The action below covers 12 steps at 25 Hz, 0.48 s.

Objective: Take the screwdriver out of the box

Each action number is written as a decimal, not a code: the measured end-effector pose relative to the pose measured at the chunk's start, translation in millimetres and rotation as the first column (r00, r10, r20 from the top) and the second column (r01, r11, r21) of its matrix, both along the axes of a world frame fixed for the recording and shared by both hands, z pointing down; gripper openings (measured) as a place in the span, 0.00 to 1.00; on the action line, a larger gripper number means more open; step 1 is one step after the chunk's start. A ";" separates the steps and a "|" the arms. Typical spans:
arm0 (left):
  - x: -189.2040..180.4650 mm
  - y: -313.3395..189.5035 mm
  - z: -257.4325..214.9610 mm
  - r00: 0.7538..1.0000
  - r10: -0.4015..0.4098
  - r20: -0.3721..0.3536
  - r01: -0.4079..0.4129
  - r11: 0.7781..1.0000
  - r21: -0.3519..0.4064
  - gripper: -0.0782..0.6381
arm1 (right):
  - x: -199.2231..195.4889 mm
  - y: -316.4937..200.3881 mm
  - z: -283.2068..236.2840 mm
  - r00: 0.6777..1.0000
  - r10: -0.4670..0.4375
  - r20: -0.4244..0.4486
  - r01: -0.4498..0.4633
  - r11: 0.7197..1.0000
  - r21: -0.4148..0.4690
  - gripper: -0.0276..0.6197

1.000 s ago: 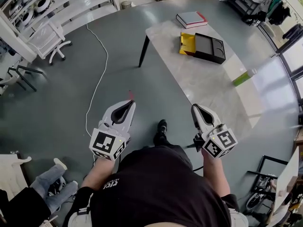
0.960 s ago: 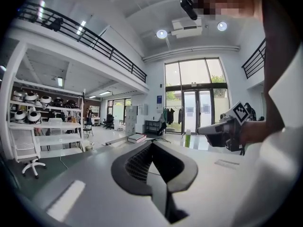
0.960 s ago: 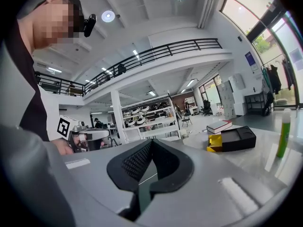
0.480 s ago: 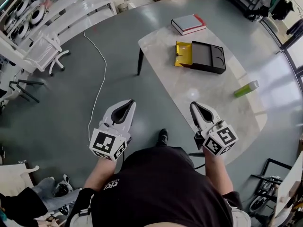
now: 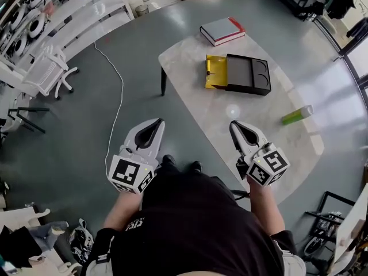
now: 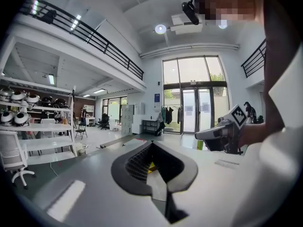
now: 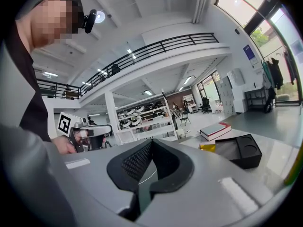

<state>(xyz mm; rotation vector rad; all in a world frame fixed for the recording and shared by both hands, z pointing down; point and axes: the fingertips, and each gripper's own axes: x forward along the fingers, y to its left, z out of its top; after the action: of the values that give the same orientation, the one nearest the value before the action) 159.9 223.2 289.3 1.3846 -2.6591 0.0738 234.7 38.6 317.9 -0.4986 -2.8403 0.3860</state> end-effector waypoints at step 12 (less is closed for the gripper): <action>-125.8 -16.1 8.0 0.988 0.153 0.008 -0.153 0.988 0.007 0.11 | -102.3 -3.5 7.7 0.988 0.156 0.001 -0.156 0.988 -0.006 0.07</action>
<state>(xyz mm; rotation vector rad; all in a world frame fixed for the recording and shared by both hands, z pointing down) 34.1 207.1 297.4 1.5916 -2.5569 0.0856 132.4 35.1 325.6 -0.2782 -2.8896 0.4218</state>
